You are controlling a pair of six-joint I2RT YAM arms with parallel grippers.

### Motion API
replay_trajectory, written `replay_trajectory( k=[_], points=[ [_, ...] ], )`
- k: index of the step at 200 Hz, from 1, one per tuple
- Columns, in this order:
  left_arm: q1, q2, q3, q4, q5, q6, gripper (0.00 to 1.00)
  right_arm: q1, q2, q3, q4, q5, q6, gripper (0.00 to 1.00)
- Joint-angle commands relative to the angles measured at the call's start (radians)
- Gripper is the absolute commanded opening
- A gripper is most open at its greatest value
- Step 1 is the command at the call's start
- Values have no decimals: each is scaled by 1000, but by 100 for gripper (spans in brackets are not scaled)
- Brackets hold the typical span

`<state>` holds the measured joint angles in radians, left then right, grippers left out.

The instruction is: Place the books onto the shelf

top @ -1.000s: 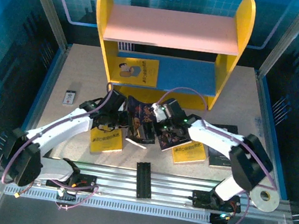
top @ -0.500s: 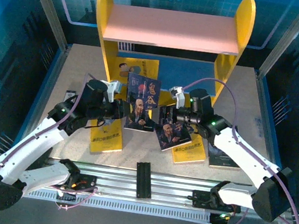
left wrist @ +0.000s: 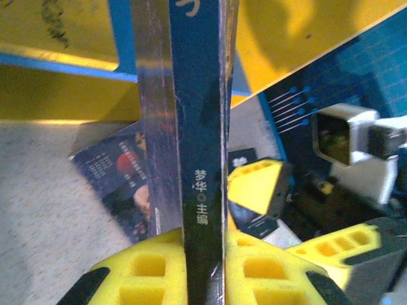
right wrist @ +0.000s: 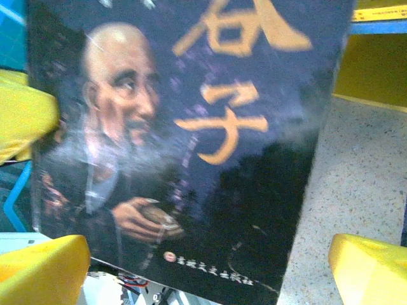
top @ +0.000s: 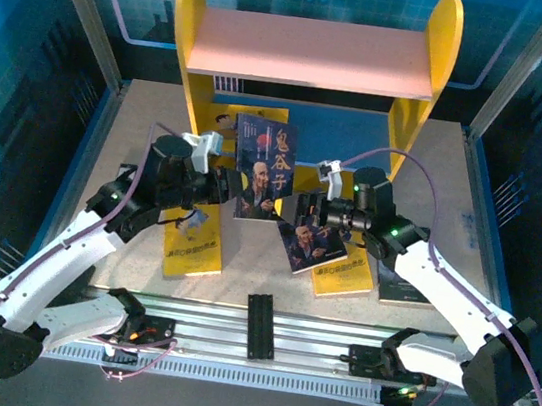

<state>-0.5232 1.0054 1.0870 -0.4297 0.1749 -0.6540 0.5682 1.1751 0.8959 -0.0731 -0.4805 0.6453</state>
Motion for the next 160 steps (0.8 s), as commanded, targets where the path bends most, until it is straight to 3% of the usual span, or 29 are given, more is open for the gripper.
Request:
replay_trajectory(
  k=[1, 101, 160],
  points=[
    [-4, -25, 82, 162, 65, -14, 0, -12, -42, -11, 57, -26, 46, 98],
    [-5, -33, 186, 340, 68, 20, 0, -10, -134, 19, 91, -64, 99, 100],
    [-6, -40, 105, 445, 83, -19, 0, -5, -100, -53, 408, -109, 286, 100]
  ],
)
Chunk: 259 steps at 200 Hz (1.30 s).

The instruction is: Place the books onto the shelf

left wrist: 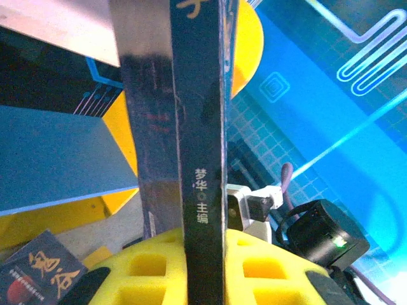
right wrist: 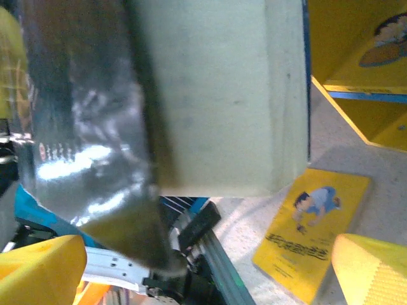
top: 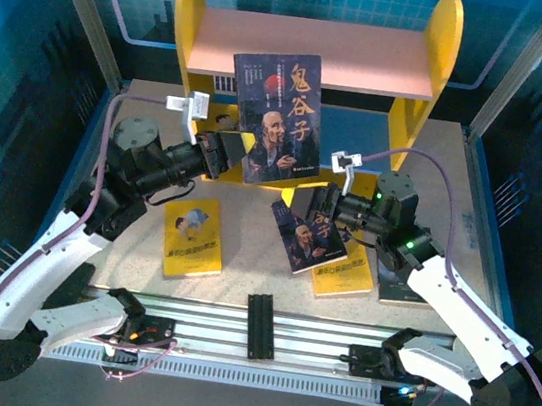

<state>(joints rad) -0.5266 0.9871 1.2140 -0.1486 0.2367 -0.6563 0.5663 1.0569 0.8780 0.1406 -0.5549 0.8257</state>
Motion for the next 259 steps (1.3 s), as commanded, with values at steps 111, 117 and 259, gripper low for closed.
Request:
replay_trajectory(
  k=[111, 117, 259],
  points=[
    [-2, -17, -56, 372, -92, 5, 0, 47, 34, -57, 362, 77, 184, 100],
    [-2, -14, -53, 384, -91, 3, 0, 53, 42, -57, 388, 90, 192, 100],
    [-31, -10, -148, 624, -245, 102, 0, 119, 144, 29, 666, 278, 198, 100]
  ],
)
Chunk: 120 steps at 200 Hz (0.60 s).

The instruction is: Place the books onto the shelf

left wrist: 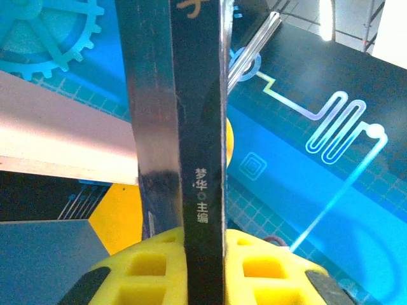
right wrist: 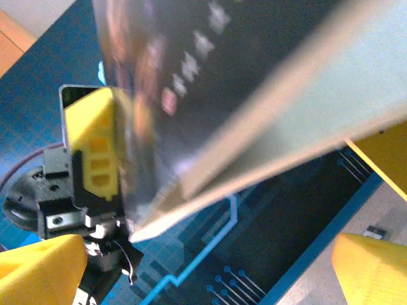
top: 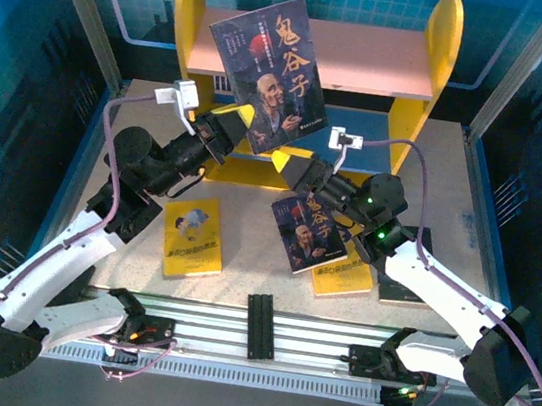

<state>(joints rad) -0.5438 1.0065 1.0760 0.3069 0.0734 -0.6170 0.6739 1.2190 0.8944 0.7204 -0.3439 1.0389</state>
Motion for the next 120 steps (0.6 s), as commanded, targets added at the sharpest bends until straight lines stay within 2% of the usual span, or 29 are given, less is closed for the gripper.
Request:
replay_trajectory(
  k=[1, 92, 120],
  points=[
    [-14, -29, -10, 170, -83, 64, 0, 11, -18, 12, 87, 68, -16, 100],
    [-33, 20, -21, 257, -76, 54, 0, 12, 137, 69, 316, 118, 99, 100],
    [-36, 21, -30, 272, -81, 56, 0, 11, 172, 84, 400, 133, 126, 97]
  ],
)
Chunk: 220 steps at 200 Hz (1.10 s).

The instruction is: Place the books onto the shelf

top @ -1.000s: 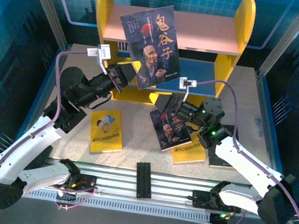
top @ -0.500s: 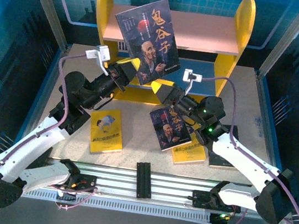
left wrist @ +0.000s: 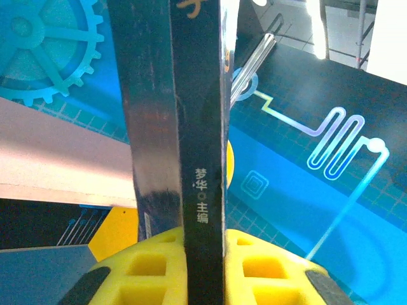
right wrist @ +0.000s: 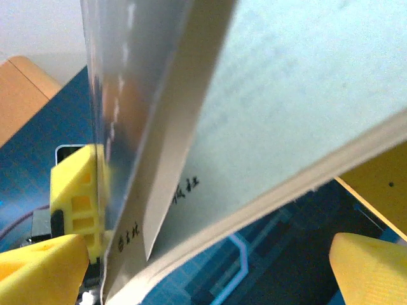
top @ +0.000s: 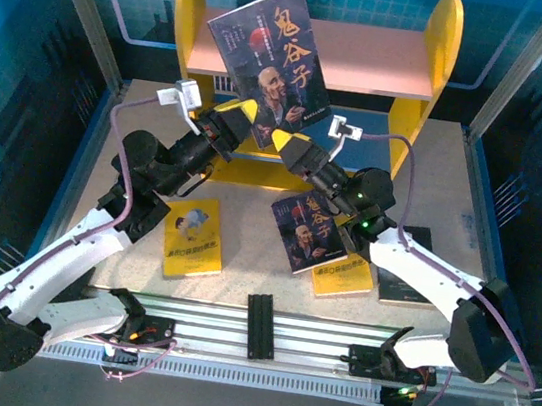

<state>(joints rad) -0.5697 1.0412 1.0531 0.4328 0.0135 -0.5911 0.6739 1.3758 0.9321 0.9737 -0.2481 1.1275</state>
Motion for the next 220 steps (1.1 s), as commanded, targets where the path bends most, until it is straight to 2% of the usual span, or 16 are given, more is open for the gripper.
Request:
replay_trajectory(
  k=[1, 63, 145, 179, 201, 211, 220],
  points=[
    [-10, -13, -8, 147, -21, 30, 0, 11, 15, 47, 148, 38, 37, 97],
    [-21, -20, -36, 157, -64, 30, 0, -6, 22, 40, 239, 97, 47, 82],
    [-24, -15, -50, 152, -69, 19, 0, -25, 52, 58, 263, 107, 58, 21],
    [-24, -12, -45, 116, -85, 20, 0, -37, 49, 69, 248, 90, 38, 6],
    [-23, -12, -30, 47, -134, 14, 39, -43, 36, 77, 215, 61, 15, 1],
    [-23, -16, -25, 15, -150, 21, 53, -48, 25, 76, 190, 43, 0, 1],
    [-24, -23, -15, -29, -166, 31, 60, -54, 7, 73, 154, 23, -18, 0]
  ],
)
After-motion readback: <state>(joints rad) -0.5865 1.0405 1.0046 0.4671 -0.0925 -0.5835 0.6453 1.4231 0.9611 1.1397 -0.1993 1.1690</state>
